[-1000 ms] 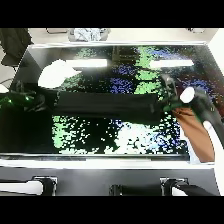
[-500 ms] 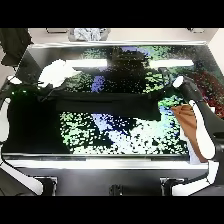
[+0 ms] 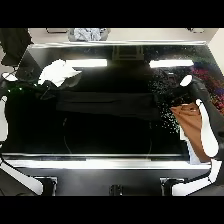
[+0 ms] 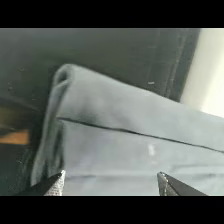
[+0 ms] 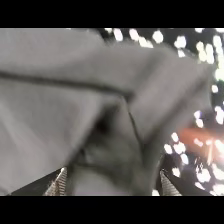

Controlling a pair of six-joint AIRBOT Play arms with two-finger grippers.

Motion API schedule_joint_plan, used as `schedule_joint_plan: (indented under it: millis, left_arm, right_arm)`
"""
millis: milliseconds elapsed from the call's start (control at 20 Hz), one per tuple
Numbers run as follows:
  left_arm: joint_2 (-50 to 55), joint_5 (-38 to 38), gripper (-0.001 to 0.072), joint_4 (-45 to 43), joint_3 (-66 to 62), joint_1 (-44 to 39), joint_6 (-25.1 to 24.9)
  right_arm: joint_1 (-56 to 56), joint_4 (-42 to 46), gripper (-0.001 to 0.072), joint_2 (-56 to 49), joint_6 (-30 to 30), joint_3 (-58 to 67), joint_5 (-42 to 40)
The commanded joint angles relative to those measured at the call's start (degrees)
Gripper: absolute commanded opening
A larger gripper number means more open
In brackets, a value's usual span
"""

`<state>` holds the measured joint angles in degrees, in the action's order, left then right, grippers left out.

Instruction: Fold the shirts.

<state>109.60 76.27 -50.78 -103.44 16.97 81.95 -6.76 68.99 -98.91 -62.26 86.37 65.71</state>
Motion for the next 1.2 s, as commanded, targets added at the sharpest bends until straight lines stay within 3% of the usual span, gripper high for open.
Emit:
schedule_joint_plan:
  millis: [0, 300, 450, 850, 1150]
  left_arm:
    - [-4.1, 2.0, 0.0705, 0.2, -0.5, 0.0, -1.0]
    - [-6.4, 3.7, 0.0705, 0.2, -0.4, -0.7, -1.2]
    - [-6.4, 3.7, 0.0705, 0.2, -0.4, -1.4, -1.2]
    - [-6.4, 5.0, 0.0704, 0.2, -0.4, -2.6, -1.1]
    - [-6.4, 7.4, 0.0704, 0.2, -0.4, -2.5, -1.1]
  right_arm:
    - [-3.8, -3.2, 0.0720, -0.3, 1.2, 0.0, 4.8]
    - [-8.0, -17.7, 0.0720, -4.7, 1.2, 0.0, 3.6]
    - [-7.8, -19.6, 0.0720, -6.6, 1.2, 0.0, 1.4]
    - [-7.9, -21.5, 0.0720, -12.5, -0.4, 0.0, 4.5]
    - [-11.6, -38.8, 0.0701, -12.9, 8.5, 0.0, 9.6]
